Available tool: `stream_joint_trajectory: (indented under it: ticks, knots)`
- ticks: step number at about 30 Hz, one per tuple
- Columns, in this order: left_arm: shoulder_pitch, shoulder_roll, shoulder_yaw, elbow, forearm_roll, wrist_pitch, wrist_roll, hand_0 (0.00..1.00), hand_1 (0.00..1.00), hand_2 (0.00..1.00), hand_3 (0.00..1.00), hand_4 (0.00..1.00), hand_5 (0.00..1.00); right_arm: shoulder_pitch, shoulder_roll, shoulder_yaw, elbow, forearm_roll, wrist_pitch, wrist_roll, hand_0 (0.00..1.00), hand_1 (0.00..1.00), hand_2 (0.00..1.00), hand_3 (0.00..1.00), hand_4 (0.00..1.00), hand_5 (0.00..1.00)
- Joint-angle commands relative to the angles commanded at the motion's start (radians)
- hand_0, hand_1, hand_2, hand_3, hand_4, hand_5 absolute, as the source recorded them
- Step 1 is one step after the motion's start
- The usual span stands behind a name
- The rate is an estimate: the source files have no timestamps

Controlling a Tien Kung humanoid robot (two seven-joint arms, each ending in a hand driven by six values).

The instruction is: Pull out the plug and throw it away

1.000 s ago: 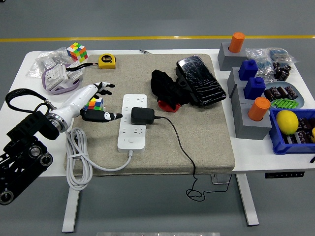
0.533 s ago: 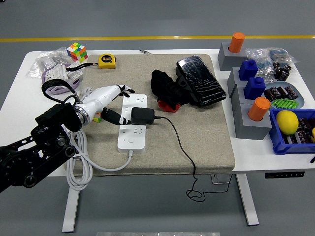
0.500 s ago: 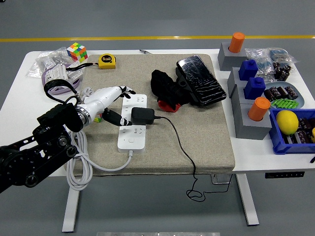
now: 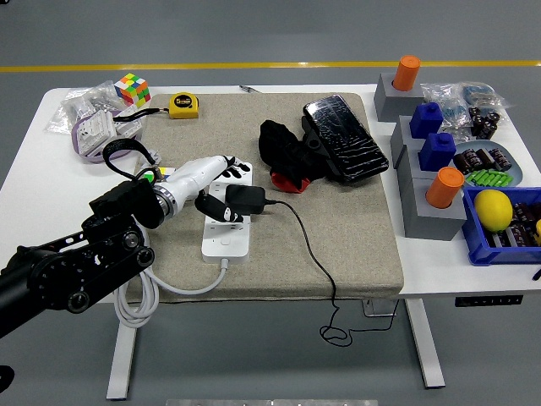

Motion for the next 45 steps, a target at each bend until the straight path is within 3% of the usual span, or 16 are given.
stream_joint_trajectory:
  ticks: [5, 6, 11, 12, 17, 18, 25, 35, 45]
  knots:
    - [-0.020, -0.014, 0.019, 0.032, -0.042, 0.001, 0.003, 0.612, 0.700, 0.694, 0.756, 0.977, 0.182, -0.001, 0.000, -0.001, 0.001, 0.001, 0.000, 0.001, 0.680, 0.719, 0.738, 0.721, 0.998, 0.502]
    - [-0.025, -0.016, 0.023, 0.039, -0.046, 0.000, 0.004, 0.510, 0.615, 0.554, 0.585, 0.913, 0.172, -0.001, 0.001, -0.001, 0.001, 0.002, 0.000, 0.001, 0.679, 0.719, 0.738, 0.719, 0.998, 0.502]
    - [-0.032, -0.020, 0.029, 0.050, -0.063, 0.022, -0.012, 0.510, 0.615, 0.554, 0.585, 0.913, 0.172, -0.002, 0.001, -0.003, 0.004, 0.004, -0.001, 0.002, 0.679, 0.719, 0.738, 0.719, 0.998, 0.502]
    - [-0.034, -0.021, 0.030, 0.050, -0.065, 0.027, -0.014, 0.398, 0.500, 0.505, 0.552, 0.763, 0.050, -0.002, 0.001, -0.002, 0.002, 0.002, 0.000, 0.001, 0.679, 0.719, 0.737, 0.716, 0.998, 0.502]
    - [-0.041, -0.024, 0.040, 0.057, -0.051, 0.027, -0.014, 0.398, 0.500, 0.505, 0.552, 0.763, 0.050, -0.002, 0.001, 0.004, 0.000, -0.003, 0.001, 0.001, 0.679, 0.719, 0.737, 0.716, 0.998, 0.502]
    - [-0.041, -0.024, 0.042, 0.057, -0.049, 0.022, -0.011, 0.352, 0.467, 0.481, 0.544, 0.704, 0.002, -0.002, 0.001, 0.004, 0.000, -0.002, 0.001, 0.001, 0.679, 0.718, 0.737, 0.716, 0.998, 0.502]
    - [-0.041, -0.021, 0.051, 0.059, -0.048, 0.031, -0.038, 0.345, 0.448, 0.463, 0.530, 0.703, 0.002, -0.002, 0.001, 0.004, 0.001, -0.001, 0.000, 0.002, 0.680, 0.718, 0.737, 0.715, 0.998, 0.501]
    - [-0.040, -0.017, 0.036, 0.041, -0.048, 0.125, -0.149, 0.327, 0.421, 0.441, 0.513, 0.718, 0.002, -0.002, 0.001, 0.003, 0.002, 0.000, 0.000, 0.002, 0.681, 0.718, 0.737, 0.714, 0.998, 0.500]
    - [-0.034, -0.016, 0.033, -0.058, -0.056, 0.157, -0.167, 0.326, 0.406, 0.435, 0.506, 0.727, 0.002, -0.003, 0.003, 0.007, 0.000, -0.003, 0.001, 0.001, 0.679, 0.718, 0.737, 0.712, 0.998, 0.500]
